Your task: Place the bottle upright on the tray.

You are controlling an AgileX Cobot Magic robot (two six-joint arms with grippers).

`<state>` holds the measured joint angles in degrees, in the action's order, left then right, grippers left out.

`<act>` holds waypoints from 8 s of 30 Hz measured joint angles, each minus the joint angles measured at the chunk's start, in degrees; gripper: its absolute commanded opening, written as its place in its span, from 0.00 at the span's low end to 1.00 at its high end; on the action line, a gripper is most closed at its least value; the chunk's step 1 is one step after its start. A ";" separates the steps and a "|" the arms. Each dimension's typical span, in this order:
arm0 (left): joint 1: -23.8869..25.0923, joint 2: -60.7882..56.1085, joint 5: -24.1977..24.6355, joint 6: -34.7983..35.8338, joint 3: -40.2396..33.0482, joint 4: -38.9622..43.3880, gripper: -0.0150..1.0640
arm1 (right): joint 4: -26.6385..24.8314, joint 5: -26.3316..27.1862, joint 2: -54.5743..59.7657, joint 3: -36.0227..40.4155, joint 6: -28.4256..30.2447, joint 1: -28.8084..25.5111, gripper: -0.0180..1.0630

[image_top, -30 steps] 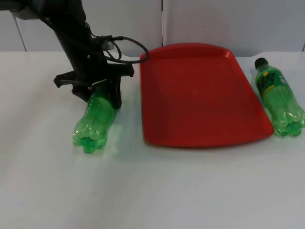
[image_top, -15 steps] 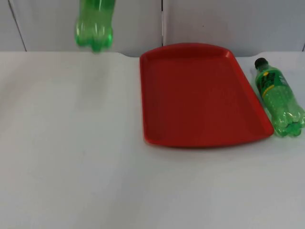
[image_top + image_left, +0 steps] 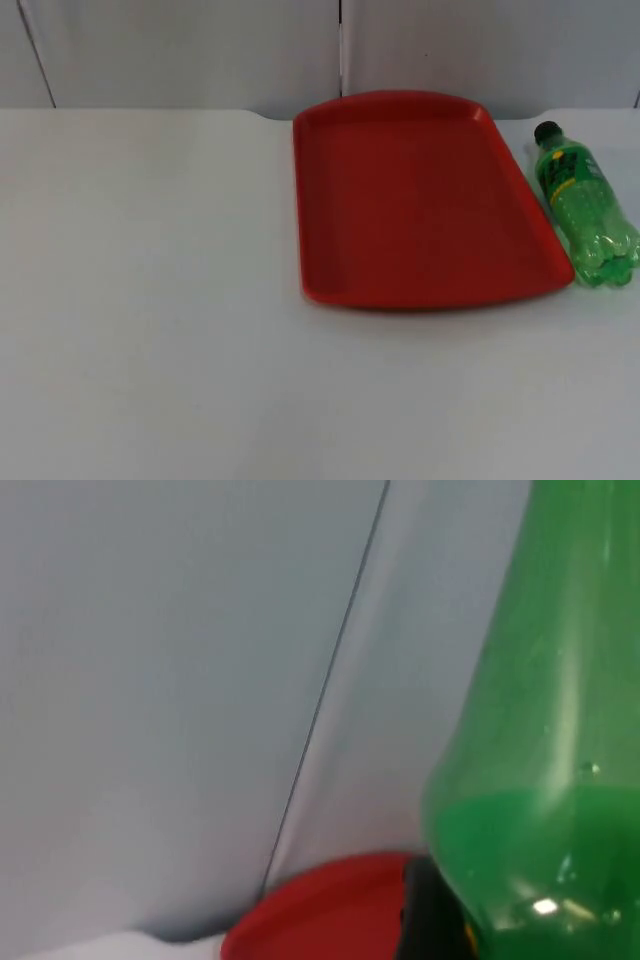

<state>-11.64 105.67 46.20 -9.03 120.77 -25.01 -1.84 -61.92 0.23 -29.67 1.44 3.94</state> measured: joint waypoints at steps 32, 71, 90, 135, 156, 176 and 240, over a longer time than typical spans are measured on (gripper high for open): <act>-11.10 -17.71 -57.23 -29.51 -51.00 -13.42 0.01 | 0.00 0.00 0.00 0.00 0.00 0.00 0.99; -12.82 4.97 -88.14 15.00 -47.76 30.79 0.01 | 0.00 0.00 0.00 0.00 0.00 0.00 0.99; -12.82 29.38 -91.95 15.13 -29.09 35.86 0.01 | 0.00 0.00 0.00 0.00 0.00 0.00 0.99; -12.82 47.10 -97.45 14.90 -17.30 35.96 0.55 | 0.00 0.00 0.00 0.00 0.00 0.00 0.99; -12.82 47.35 -97.98 18.48 -17.30 36.31 0.99 | 0.00 0.00 0.00 0.00 0.00 0.00 0.99; -12.82 36.02 -91.07 17.83 -30.34 36.80 0.99 | 0.00 0.00 0.00 0.00 0.00 0.00 0.99; -12.82 -29.23 -36.89 19.51 -59.56 38.82 0.99 | 0.00 0.00 0.00 0.00 0.00 0.00 0.99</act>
<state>-24.46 76.44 9.31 10.48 61.21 13.81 -1.84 -61.92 0.23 -29.67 1.44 3.94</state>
